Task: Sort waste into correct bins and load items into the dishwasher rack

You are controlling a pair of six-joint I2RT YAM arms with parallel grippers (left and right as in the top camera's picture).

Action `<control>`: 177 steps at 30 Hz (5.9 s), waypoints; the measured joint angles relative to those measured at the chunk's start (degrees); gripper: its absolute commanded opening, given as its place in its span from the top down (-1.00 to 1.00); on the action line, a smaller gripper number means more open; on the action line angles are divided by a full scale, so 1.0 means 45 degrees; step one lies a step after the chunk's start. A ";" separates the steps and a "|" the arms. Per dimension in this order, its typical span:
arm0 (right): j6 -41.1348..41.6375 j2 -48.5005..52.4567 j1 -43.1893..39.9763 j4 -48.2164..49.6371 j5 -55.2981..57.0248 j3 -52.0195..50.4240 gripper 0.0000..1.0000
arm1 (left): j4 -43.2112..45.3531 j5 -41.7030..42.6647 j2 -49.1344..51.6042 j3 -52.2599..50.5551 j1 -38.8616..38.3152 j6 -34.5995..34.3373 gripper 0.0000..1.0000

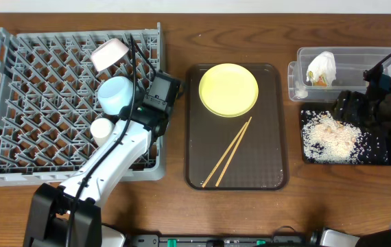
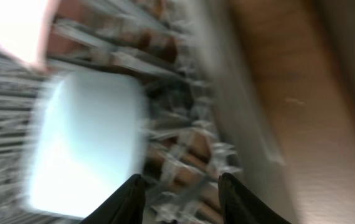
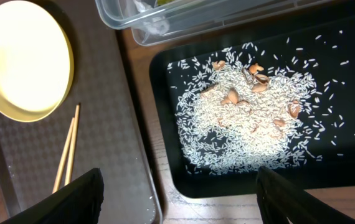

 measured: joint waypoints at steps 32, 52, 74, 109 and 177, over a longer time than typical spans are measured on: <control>0.0000 0.0000 0.0000 -0.0097 0.0005 0.0000 -0.52 | -0.0427 0.2744 -0.0160 0.0000 0.2157 -0.1855 0.16; 0.0000 0.0000 0.0000 -0.0136 0.0005 0.0000 -0.52 | -0.0180 0.3410 0.0194 0.0000 0.2506 -0.1870 -0.01; 0.0000 0.0000 0.0000 -0.0267 0.0005 0.0000 -0.52 | 0.1617 0.0131 0.0180 -0.0029 0.2380 -0.1870 -0.04; 0.0000 0.0005 0.0000 -0.0316 0.0000 0.0005 -0.52 | -0.7771 0.6324 -0.0787 -0.0044 0.1943 -0.4532 0.35; 0.0000 0.0005 0.0000 -0.0423 0.0005 0.0005 -0.54 | -0.5843 0.1865 -0.0835 0.0214 1.6529 -1.1113 0.88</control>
